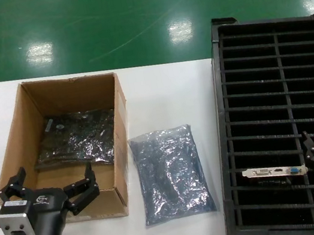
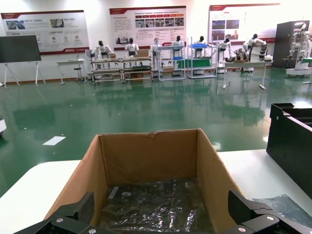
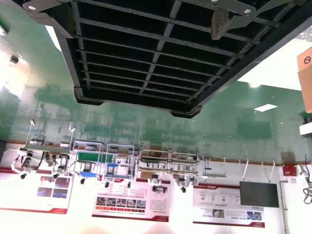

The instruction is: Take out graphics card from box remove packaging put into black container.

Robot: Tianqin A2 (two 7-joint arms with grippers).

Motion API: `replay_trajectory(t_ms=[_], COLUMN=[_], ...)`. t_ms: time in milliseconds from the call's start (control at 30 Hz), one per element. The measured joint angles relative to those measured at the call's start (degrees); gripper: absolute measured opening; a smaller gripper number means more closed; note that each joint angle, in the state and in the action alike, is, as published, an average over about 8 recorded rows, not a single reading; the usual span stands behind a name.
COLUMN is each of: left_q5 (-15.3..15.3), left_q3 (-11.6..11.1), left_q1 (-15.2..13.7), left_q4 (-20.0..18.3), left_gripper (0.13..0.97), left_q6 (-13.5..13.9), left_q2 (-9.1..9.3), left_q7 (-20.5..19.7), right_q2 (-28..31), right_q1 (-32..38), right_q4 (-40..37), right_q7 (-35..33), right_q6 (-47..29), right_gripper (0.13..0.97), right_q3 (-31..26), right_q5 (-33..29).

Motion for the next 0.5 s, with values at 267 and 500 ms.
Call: replay_trajectory(t_ms=[267,500], left_q5=[0.00,0.00], left_q3=[0.00,0.00], left_q1=[0.00,0.00], left_q4=[0.00,0.00], left_gripper=[0.966,0.966], left_q6=[0.00,0.00], left_q2=[0.00,0.00], left_q7=[0.00,0.00], right_q2=[0.00,0.00], right_q1=[0.00,0.00], right_q4=[0.00,0.00], right_q7=[0.00,0.00], right_q6=[0.00,0.00], right_gripper=[0.966,0.966], right_q3=[0.00,0.00], right_q5=[0.00,0.00])
